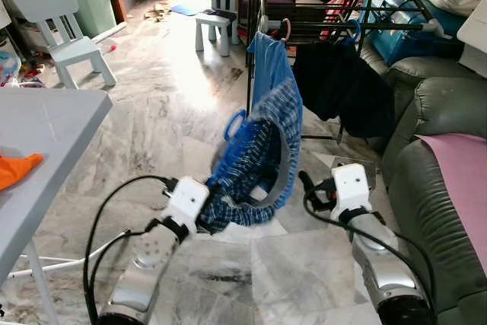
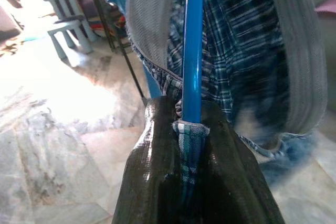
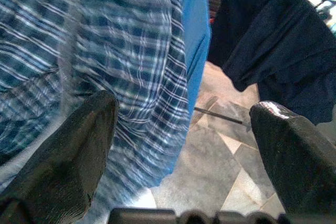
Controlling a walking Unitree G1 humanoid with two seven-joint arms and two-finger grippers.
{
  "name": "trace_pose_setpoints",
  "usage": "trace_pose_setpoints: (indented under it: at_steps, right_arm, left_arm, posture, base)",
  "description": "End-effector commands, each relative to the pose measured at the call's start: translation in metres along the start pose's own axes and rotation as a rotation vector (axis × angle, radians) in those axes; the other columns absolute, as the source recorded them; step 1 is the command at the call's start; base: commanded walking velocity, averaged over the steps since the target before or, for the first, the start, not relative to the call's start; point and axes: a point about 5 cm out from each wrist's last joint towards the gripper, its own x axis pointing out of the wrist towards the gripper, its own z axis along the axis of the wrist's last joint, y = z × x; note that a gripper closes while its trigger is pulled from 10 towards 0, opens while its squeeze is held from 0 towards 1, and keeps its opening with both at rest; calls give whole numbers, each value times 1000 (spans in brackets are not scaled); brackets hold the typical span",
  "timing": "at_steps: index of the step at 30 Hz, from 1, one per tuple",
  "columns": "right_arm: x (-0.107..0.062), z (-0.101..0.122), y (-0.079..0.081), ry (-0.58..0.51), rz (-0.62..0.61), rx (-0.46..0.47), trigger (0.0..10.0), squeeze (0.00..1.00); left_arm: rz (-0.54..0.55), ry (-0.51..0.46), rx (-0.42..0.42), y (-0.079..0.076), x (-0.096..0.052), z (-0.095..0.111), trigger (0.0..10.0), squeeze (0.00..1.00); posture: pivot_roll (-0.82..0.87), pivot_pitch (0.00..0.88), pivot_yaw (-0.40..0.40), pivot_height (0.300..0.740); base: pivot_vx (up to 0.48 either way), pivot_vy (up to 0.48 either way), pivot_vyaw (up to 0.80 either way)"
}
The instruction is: Hang hanger
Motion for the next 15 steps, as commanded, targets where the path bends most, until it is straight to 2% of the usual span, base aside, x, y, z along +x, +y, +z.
trace_pose_setpoints:
  at_steps: [1, 3, 6, 13, 15]
  right_arm:
    - [5, 4, 0, 6, -21, 31, 10000, 0]
    - [5, 4, 1, 23, -26, 32, 10000, 0]
    - [2, 2, 11, 36, -11, 47, 10000, 0]
    - [-1, -3, 19, 50, 13, 41, 10000, 0]
    - [-1, -1, 19, 48, 14, 45, 10000, 0]
  left_arm:
    - [4, -1, -20, -1, 2, 3, 10000, 0]
    - [0, 11, -35, -4, 1, 2, 10000, 0]
    - [-34, 31, -95, -17, -1, -2, 10000, 0]
    - [-68, 29, -100, -28, 1, 0, 10000, 0]
    - [-78, 38, -110, -31, 2, -1, 10000, 0]
  posture:
    - [81, 34, -25, 740]
    - [81, 34, -25, 740]
    - [81, 34, -25, 740]
    - [79, 34, -25, 740]
    - [75, 37, -25, 740]
  base:
    - [0, 0, 0]
    - [0, 0, 0]
    - [0, 0, -781]
    - [0, 0, -772]
    - [0, 0, -200]
